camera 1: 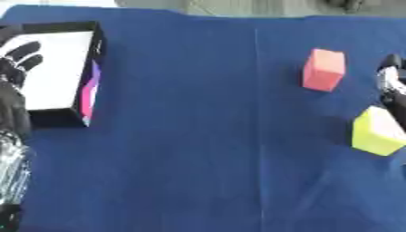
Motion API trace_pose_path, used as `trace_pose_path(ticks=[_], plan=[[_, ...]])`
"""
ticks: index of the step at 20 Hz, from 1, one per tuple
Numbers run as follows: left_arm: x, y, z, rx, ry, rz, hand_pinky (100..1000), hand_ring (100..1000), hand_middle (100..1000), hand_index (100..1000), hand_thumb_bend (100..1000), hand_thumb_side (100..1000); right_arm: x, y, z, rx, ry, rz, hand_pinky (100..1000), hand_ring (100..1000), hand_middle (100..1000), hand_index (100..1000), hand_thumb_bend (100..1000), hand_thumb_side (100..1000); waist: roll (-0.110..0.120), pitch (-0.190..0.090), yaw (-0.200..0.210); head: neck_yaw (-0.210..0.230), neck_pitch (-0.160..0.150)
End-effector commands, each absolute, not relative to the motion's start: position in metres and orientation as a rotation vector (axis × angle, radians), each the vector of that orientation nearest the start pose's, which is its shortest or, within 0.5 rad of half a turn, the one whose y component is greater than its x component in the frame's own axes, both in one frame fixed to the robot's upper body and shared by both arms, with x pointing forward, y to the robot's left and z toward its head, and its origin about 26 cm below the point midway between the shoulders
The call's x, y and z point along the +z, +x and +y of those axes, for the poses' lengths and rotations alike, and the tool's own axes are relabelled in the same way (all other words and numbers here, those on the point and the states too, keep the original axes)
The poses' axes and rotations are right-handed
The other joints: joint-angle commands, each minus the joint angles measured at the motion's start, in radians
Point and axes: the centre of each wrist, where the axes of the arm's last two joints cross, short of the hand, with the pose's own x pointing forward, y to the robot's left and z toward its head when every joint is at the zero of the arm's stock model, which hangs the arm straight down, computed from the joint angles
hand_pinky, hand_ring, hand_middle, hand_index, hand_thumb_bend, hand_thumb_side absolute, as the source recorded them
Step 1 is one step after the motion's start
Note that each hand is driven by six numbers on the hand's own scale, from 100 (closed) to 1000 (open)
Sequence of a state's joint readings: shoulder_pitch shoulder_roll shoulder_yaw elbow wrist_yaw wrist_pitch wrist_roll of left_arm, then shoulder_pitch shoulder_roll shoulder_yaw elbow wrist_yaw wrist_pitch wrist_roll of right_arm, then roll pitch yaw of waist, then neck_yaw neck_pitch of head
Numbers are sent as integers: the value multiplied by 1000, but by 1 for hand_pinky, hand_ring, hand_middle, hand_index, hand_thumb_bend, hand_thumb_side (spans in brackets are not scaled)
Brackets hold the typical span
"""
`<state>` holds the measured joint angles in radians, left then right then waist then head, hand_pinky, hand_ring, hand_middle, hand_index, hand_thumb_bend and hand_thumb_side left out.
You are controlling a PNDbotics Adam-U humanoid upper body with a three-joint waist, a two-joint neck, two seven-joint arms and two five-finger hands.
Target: Pick up the objects with one hand, pass them to the other hand, and then place them into the box on the other side of the table.
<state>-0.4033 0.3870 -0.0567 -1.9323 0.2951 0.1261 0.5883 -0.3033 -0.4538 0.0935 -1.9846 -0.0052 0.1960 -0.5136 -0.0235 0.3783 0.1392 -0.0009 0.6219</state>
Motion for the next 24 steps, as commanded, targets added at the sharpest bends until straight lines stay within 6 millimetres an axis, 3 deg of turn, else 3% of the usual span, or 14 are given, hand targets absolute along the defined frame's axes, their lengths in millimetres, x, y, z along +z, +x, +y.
trace_pose_path(ticks=[1, 7, 13, 17, 24], plan=[[224, 316, 252, 287, 198, -2174, 788, 715, 771, 913, 229, 909, 208, 298, -261, 6, -545, -2163, 807, 879, 951, 968, 100, 493, 3, -23, 1, 5, -9], [224, 316, 252, 287, 199, -2175, 789, 715, 771, 913, 229, 908, 208, 298, -261, 6, -545, -2163, 807, 879, 952, 968, 100, 492, 3, -24, 2, 0, -7], [222, 316, 253, 282, 202, -2167, 789, 715, 771, 913, 230, 908, 216, 298, -269, 35, -570, -2171, 812, 889, 958, 972, 100, 460, -5, -35, 4, -59, 11], [221, 316, 257, 273, 226, -2162, 788, 715, 771, 913, 230, 907, 225, 296, -284, 152, -631, -2146, 828, 915, 983, 992, 100, 489, -18, -47, -7, -99, 21], [217, 315, 264, 255, 268, -2148, 788, 714, 771, 913, 228, 911, 228, 291, -297, 442, -760, -1981, 856, 951, 1000, 998, 100, 469, -39, -54, -25, -100, 21]])
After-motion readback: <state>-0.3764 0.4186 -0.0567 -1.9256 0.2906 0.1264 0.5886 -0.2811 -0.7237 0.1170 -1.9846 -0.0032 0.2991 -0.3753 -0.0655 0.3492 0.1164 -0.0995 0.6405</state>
